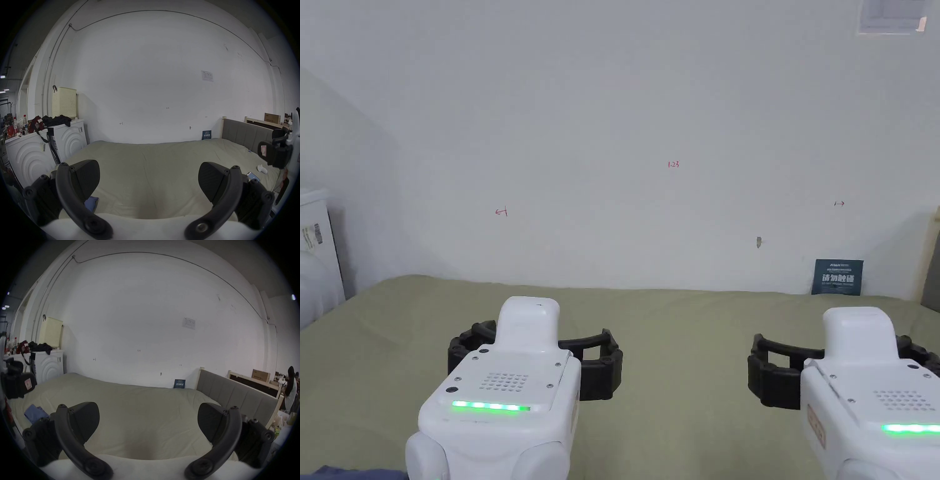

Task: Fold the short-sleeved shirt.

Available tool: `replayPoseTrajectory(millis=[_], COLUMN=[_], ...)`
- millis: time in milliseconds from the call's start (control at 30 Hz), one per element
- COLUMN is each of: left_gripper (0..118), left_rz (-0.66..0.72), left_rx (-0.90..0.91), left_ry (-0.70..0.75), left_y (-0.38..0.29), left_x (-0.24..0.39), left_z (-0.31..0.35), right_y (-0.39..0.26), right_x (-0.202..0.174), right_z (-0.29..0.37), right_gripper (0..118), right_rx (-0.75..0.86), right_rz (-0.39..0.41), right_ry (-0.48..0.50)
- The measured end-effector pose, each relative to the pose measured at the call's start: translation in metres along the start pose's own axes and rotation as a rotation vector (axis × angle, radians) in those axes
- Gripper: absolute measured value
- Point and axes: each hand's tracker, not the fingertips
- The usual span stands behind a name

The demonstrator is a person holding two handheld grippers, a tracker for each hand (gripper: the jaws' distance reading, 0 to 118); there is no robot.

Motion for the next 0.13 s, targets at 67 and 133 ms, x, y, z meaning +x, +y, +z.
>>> replayPoseTrajectory(millis=[67, 133], left_gripper=[118, 118], left_rz=[0.0, 0.008], left_rx=[-0.003, -0.002], left_ry=[0.001, 0.004], left_y=[0.0008, 0.0014], left_x=[-0.0007, -0.0019], left_z=[-0.0006, -0.0001], right_y=[0.0071, 0.0094], right_x=[0.0069, 0.0123], right_z=[-0.0022, -0.0023], right_gripper=[118, 118], right_rx=[-0.087, -0.079], right_rz=[-0.065, -0.076], right_ry=[0.037, 0.065])
